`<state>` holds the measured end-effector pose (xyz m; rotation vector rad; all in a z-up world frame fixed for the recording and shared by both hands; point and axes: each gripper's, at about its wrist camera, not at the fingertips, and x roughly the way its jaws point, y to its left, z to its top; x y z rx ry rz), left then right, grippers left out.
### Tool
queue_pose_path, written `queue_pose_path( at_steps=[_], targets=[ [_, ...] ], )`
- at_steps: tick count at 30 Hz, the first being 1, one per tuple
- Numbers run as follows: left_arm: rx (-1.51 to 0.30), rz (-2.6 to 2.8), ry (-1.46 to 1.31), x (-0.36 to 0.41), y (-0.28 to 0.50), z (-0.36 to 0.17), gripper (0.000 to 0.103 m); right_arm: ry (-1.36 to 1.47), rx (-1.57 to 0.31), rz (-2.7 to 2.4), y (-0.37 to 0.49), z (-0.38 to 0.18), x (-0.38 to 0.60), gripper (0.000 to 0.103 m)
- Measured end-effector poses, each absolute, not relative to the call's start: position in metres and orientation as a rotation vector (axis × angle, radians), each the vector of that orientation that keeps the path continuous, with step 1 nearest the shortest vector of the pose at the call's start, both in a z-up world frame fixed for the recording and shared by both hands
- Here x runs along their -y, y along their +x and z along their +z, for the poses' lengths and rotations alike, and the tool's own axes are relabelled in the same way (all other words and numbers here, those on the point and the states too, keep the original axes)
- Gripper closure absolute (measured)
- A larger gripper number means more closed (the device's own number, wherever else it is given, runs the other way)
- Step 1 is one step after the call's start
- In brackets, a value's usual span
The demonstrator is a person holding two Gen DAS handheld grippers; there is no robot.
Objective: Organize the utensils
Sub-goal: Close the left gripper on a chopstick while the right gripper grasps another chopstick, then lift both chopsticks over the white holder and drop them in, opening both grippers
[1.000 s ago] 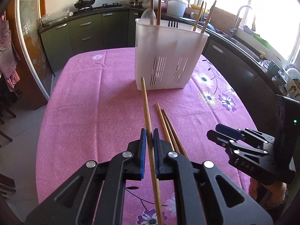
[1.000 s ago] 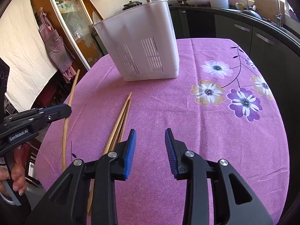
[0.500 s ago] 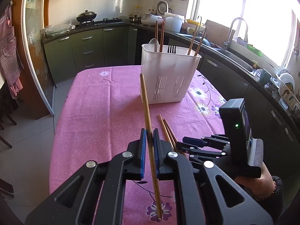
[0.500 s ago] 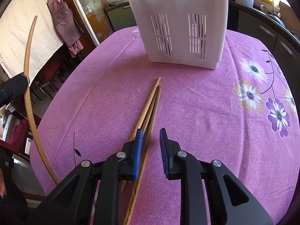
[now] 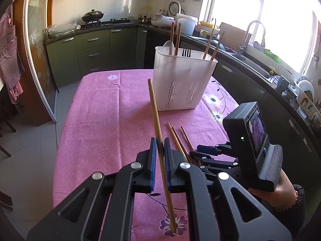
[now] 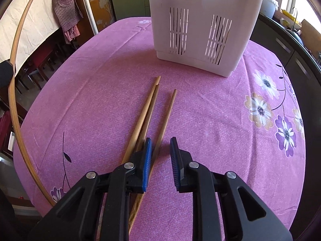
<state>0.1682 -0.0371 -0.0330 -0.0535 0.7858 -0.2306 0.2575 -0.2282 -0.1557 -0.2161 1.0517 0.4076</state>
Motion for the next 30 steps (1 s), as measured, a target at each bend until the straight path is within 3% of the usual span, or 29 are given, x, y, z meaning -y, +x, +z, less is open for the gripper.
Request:
queue_pose_path(
  at_steps=[5,8,13,30],
  targets=[
    [-0.782,-0.232,-0.051,0.038,0.167,-0.033,0.095,-0.208,-1.057,0.409,0.278,-0.156,0.215,0.084],
    [-0.781,-0.229,-0.049,0.037,0.166,-0.032,0.095,-0.19,-1.061,0.404,0.283,-0.155,0.216,0.095],
    [-0.778,-0.227,-0.049,0.036,0.166,-0.03,0.095,-0.138,-1.029,0.403,0.279,-0.148,0.226,0.097],
    [-0.776,-0.206,-0.049,0.031,0.165,-0.019,0.095,0.03,-0.674,0.418,0.183,-0.03,0.308,0.097]
  ],
)
